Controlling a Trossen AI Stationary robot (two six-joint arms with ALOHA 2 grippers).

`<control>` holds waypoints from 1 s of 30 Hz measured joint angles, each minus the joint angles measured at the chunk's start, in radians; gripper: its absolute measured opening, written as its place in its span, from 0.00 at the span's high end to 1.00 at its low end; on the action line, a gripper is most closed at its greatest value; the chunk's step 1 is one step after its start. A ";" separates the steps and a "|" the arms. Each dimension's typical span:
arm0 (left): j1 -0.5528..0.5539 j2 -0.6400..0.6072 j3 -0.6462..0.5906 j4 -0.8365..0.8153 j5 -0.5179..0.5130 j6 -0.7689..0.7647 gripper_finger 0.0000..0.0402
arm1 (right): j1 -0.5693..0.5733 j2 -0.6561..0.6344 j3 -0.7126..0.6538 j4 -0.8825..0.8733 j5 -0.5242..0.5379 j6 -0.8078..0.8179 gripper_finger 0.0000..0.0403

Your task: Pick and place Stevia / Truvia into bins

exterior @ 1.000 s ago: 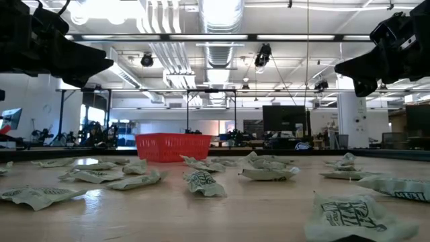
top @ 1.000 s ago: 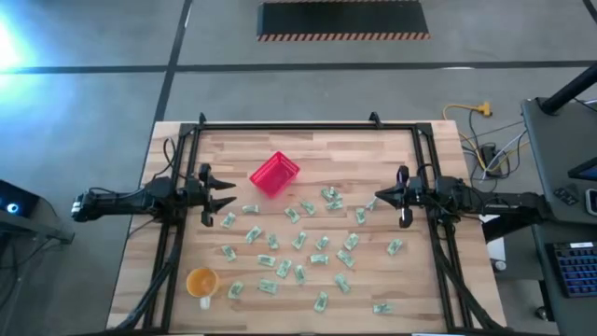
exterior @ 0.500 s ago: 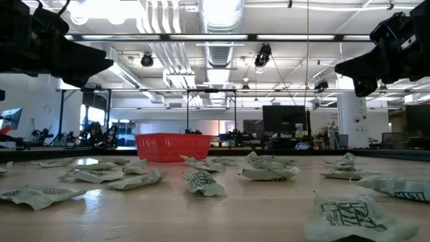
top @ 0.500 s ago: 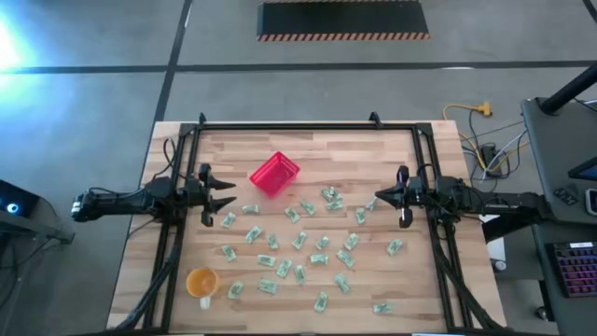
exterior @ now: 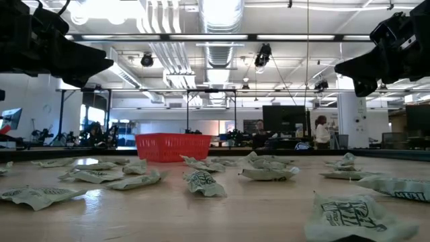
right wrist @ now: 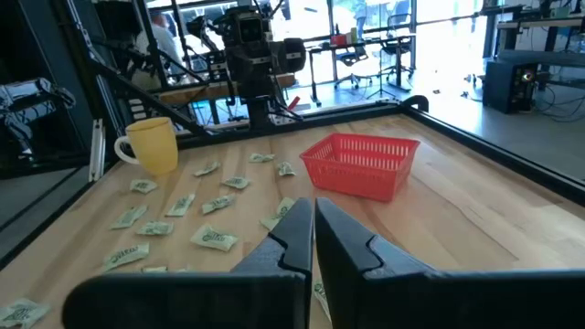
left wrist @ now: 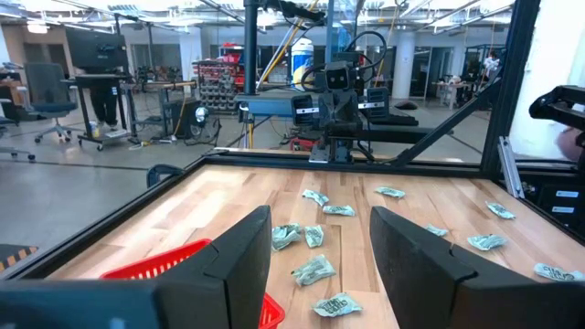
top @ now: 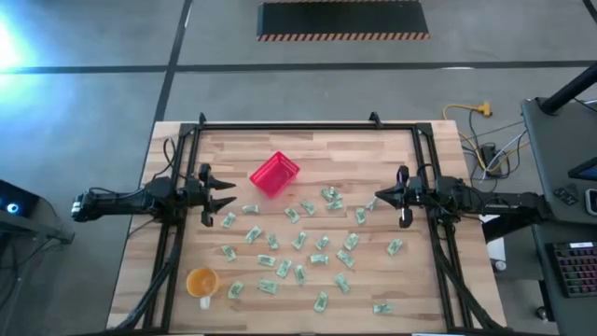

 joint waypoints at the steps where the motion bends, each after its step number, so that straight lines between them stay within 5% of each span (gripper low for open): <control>1: 0.000 0.000 0.000 0.000 0.000 0.000 0.57 | 0.000 0.000 0.000 0.000 0.000 0.000 0.98; 30: 0.000 0.000 0.000 0.001 0.000 -0.001 0.57 | 0.000 0.000 0.000 0.024 0.000 0.006 0.98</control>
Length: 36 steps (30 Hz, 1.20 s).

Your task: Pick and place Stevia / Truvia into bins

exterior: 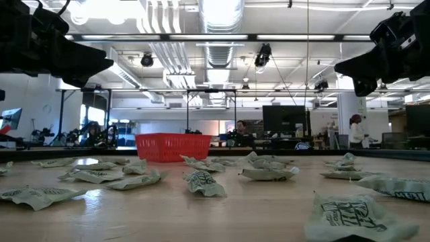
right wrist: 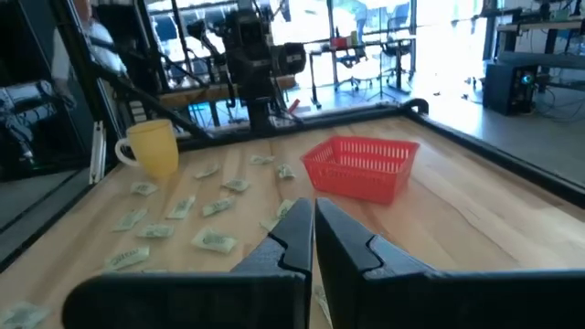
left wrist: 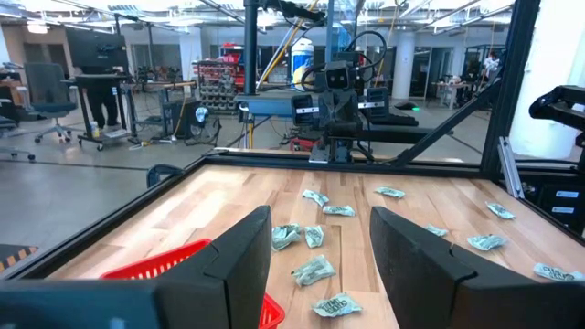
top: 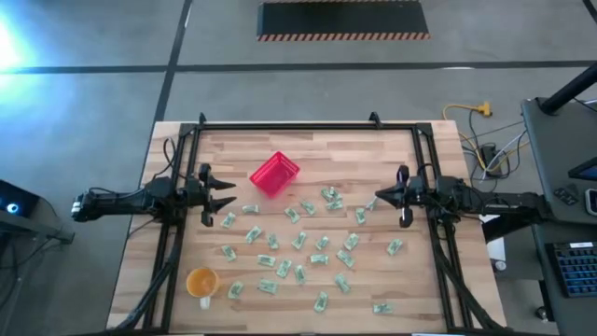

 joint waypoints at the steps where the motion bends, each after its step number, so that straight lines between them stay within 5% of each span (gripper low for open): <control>1: 0.000 0.000 0.000 0.000 0.000 0.000 0.57 | 0.000 0.000 0.000 0.022 0.000 0.020 0.98; 10: 0.000 0.000 0.000 0.057 0.000 0.035 0.57 | 0.000 -0.002 0.000 0.076 0.001 0.232 0.98; 36: 0.001 0.001 0.000 0.147 -0.115 0.062 0.57 | 0.000 0.011 0.000 0.198 -0.005 0.253 0.98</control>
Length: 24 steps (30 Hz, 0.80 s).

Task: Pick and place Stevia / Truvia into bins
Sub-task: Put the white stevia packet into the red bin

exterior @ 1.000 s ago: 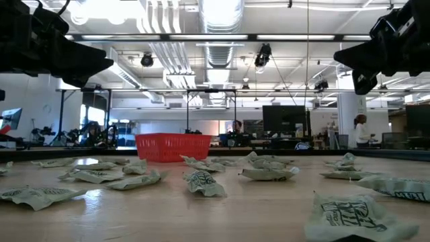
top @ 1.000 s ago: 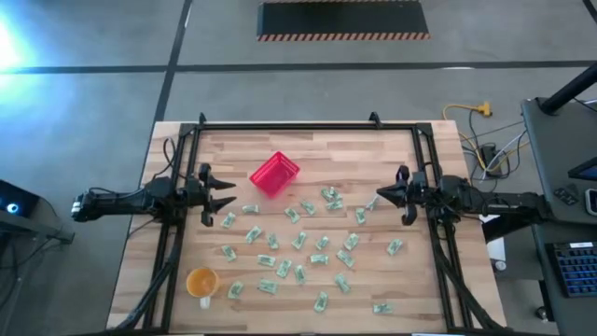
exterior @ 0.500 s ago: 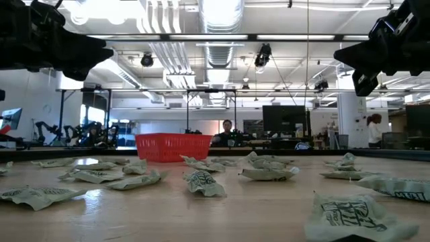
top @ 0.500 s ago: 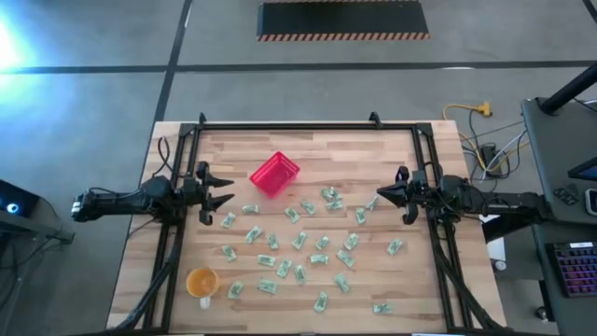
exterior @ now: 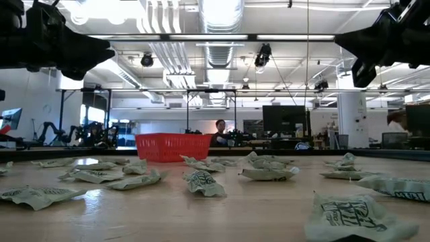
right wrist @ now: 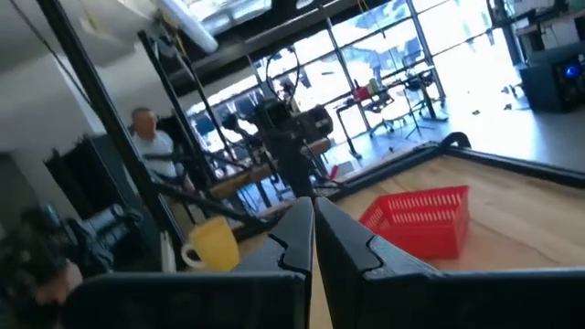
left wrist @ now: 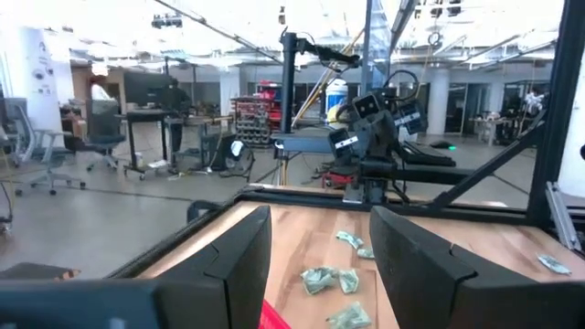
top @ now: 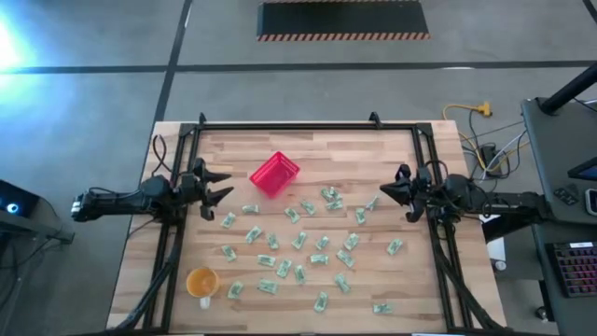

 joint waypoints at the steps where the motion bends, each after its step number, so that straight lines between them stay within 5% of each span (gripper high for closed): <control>1: 0.000 0.003 0.000 0.046 -0.014 0.042 0.57 | 0.000 0.005 0.000 -0.010 -0.008 -0.018 0.98; 11: 0.000 0.004 0.000 0.270 -0.015 0.095 0.57 | 0.003 0.134 0.000 -0.086 -0.082 -0.144 0.98; 14: 0.000 0.014 0.000 0.263 0.022 0.069 0.57 | 0.003 0.203 0.000 -0.072 -0.082 -0.236 0.98; 18: -0.001 0.059 0.011 0.211 0.209 0.092 0.57 | 0.003 0.290 -0.001 0.082 -0.083 -0.331 0.98; 24: 0.000 0.260 0.123 0.026 0.191 0.070 0.57 | 0.003 0.363 0.000 0.290 -0.209 -0.521 0.98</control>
